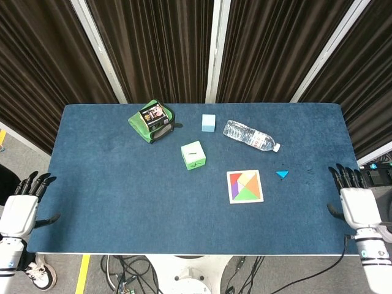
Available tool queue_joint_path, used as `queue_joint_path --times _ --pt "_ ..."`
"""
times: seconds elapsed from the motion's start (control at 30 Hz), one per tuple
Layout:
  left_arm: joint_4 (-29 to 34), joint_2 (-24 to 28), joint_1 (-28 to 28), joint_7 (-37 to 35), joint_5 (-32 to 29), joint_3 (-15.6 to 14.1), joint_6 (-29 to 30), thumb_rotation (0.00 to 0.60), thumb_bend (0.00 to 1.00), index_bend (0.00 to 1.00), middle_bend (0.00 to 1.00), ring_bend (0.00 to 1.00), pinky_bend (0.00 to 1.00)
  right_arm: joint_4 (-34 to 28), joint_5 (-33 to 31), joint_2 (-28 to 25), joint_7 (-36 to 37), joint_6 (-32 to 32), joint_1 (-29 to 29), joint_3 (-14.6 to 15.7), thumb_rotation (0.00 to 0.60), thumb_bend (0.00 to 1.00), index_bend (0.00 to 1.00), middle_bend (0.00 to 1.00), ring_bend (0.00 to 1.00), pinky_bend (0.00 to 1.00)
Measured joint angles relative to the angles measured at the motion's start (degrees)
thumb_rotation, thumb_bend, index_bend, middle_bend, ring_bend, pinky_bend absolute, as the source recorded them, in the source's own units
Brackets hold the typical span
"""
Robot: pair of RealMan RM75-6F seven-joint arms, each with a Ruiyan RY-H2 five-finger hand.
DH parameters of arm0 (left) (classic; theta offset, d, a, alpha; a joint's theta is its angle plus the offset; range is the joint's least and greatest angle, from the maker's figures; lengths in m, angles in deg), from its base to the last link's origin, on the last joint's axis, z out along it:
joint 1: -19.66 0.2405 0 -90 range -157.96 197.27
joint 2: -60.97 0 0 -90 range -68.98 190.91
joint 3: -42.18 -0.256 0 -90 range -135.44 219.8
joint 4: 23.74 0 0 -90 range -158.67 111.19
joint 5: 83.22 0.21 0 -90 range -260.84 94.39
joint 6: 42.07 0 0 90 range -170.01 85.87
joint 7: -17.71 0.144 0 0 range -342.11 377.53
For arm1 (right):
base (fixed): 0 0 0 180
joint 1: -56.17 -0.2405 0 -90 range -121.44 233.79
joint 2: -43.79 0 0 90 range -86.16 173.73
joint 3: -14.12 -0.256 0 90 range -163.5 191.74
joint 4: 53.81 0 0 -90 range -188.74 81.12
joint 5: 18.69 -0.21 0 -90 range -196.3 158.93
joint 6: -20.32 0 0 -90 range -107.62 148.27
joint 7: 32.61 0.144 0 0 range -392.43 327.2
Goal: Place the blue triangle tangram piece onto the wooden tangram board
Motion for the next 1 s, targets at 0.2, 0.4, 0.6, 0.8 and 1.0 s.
queue_joint_path --times 0.2,0.4,0.6,0.8,1.0 --pt "-0.12 0.01 0.07 -0.11 -0.01 -0.18 -0.04 0.600 0.07 0.15 0.11 0.00 0.14 4.96 -3.16 1.36 0.69 8.34 -5.46 -2.07 0.600 0.07 0.00 0.00 0.00 0.00" --pt "-0.30 0.26 -0.23 -1.88 -0.41 -0.70 -1.85 0.600 0.07 0.15 0.11 0.00 0.14 11.19 -9.12 5.25 -2.44 18.11 -11.91 -3.02 0.600 0.05 0.00 0.00 0.00 0.00" --pt "-0.74 0.28 -0.56 -1.91 -0.79 -0.83 -2.72 0.600 0.07 0.15 0.11 0.00 0.14 16.25 -13.51 9.83 -6.60 22.91 -16.60 -3.14 0.600 0.05 0.00 0.00 0.00 0.00" --pt "-0.70 0.36 -0.77 -1.63 -1.24 -0.73 -3.17 0.600 0.07 0.15 0.11 0.00 0.14 20.21 -15.08 13.92 -6.30 23.93 -18.50 -3.45 0.600 0.05 0.11 0.00 0.00 0.00" --pt "-1.14 0.13 -0.90 -2.31 -1.19 -0.46 -2.82 0.600 0.07 0.15 0.11 0.00 0.14 22.89 -13.42 17.00 -3.32 22.63 -19.10 -3.25 0.600 0.07 0.22 0.00 0.00 0.00"
